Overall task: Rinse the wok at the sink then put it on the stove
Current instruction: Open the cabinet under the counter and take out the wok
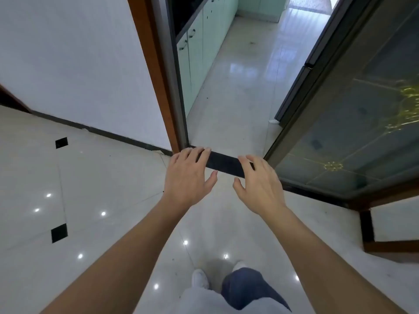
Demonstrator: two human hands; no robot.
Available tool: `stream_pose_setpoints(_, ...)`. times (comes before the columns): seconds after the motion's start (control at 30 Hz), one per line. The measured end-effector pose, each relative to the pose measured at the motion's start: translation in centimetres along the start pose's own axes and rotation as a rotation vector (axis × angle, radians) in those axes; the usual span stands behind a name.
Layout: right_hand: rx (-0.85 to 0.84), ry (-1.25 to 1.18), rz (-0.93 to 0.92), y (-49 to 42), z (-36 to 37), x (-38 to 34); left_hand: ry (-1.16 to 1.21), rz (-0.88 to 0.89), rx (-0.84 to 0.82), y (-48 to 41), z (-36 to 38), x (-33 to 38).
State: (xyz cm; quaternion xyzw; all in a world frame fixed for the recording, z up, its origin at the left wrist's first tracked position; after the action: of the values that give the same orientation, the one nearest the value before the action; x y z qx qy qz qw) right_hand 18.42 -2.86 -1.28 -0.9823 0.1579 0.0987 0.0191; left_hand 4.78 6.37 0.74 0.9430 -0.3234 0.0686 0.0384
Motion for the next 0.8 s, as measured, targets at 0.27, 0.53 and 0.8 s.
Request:
stream_pose_setpoints(0.27,-0.004,-0.008,0.043,-3.9,0.1,2.6,-0.011,0.053,0.033,-4.6,1.0,0.4)
stream_pose_setpoints(0.53,-0.016,-0.039,0.031,-12.0,-0.2,7.2,-0.034,0.057,-0.012,-13.9,1.1,2.5)
stream_pose_setpoints(0.8,-0.006,-0.051,-0.013,-22.2,-3.0,14.7,-0.08,-0.003,-0.059,-26.6,1.0,6.3)
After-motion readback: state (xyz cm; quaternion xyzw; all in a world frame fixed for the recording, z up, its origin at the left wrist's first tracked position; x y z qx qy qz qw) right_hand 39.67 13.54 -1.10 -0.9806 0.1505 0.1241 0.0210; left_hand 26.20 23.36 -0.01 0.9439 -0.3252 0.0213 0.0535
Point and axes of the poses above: each hand's wrist, its own y-axis away from the middle knuckle, its own z-axis out of the palm, x = y × z, the point moved 8 cm from there along -y, towards the middle knuckle, and after that the axes turned 7 degrees about -x, right-handed, at the moved point
